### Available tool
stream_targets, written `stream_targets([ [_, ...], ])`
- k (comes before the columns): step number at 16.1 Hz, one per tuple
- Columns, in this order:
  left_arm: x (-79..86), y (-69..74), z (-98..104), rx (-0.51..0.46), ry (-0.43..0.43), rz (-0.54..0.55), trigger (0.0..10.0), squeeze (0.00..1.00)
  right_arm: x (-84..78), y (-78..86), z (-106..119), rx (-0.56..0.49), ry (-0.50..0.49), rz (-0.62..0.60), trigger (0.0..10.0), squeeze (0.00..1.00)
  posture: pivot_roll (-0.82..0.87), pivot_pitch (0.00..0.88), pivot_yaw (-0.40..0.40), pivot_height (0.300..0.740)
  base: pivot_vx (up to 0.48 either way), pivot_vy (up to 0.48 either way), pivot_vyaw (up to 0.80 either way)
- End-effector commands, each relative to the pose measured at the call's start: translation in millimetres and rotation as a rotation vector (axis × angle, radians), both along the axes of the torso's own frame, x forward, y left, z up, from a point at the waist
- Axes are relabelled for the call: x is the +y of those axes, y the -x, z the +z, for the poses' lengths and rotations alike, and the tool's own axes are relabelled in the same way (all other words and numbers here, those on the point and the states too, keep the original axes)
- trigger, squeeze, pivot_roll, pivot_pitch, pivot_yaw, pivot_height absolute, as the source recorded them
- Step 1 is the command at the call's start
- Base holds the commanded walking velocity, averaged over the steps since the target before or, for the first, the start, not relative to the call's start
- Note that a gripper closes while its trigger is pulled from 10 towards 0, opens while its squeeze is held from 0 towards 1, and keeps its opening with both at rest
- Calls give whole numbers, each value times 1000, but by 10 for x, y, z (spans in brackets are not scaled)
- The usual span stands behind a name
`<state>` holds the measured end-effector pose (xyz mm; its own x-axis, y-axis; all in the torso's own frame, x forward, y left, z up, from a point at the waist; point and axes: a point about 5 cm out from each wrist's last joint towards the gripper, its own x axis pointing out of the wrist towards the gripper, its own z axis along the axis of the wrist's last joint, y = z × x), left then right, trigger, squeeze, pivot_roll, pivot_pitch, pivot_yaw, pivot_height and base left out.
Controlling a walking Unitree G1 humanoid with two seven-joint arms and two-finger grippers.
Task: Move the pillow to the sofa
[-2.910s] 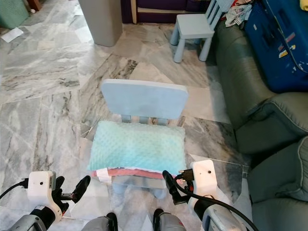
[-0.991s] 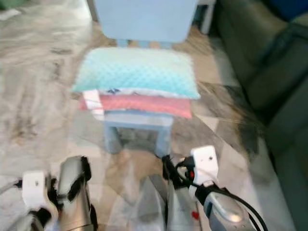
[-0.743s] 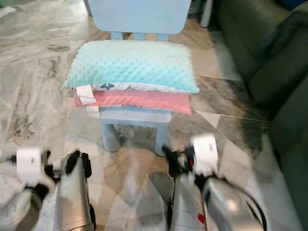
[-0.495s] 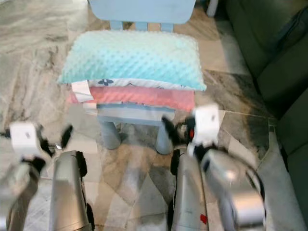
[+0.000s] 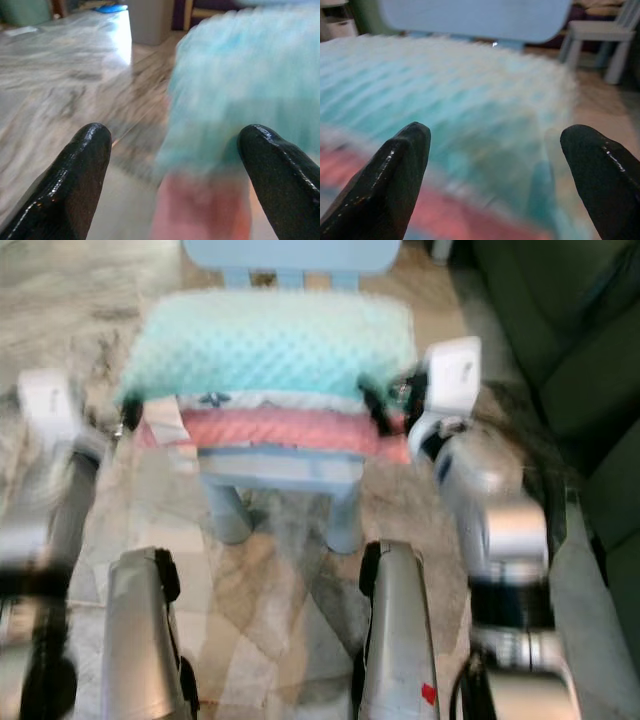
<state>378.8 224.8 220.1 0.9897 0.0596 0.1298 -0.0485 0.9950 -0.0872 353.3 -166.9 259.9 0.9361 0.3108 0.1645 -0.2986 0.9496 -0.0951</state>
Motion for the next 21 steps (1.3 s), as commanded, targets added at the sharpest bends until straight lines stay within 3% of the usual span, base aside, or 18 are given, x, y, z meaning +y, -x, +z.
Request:
stream_targets([
  [1,91,8,-102,29,-11,22,10000,0,-48,-22,-27,3,8,-15,10000,0,-43,301,-8,366,0,0,0],
  [2,33,-115,121,-16,-2,2,10000,0,-106,-105,89,-28,3,-44,10000,0,-37,310,-1,366,0,0,0],
  [5,-27,-284,490,-105,39,-16,10000,0,-256,-250,287,-86,-21,-75,10000,0,-37,320,7,366,0,0,0],
  [9,12,-336,809,-180,124,-15,10000,0,-400,-338,458,-117,-101,-84,10000,0,-36,319,10,366,0,0,0],
  [11,73,-363,793,-126,250,3,10000,0,-432,-388,453,-79,-147,-78,10000,0,-32,319,10,366,0,0,0],
  [12,182,-370,678,-36,390,34,10000,0,-431,-446,426,-20,-211,-21,10000,0,-32,317,12,366,0,0,0],
  [16,283,-352,611,41,499,-11,10000,0,-596,-527,415,75,-407,51,10000,0,-25,317,17,366,0,0,0],
  [21,199,-368,735,52,608,-131,10000,0,-592,-549,395,144,-463,173,10000,0,-14,330,25,366,0,0,0],
])
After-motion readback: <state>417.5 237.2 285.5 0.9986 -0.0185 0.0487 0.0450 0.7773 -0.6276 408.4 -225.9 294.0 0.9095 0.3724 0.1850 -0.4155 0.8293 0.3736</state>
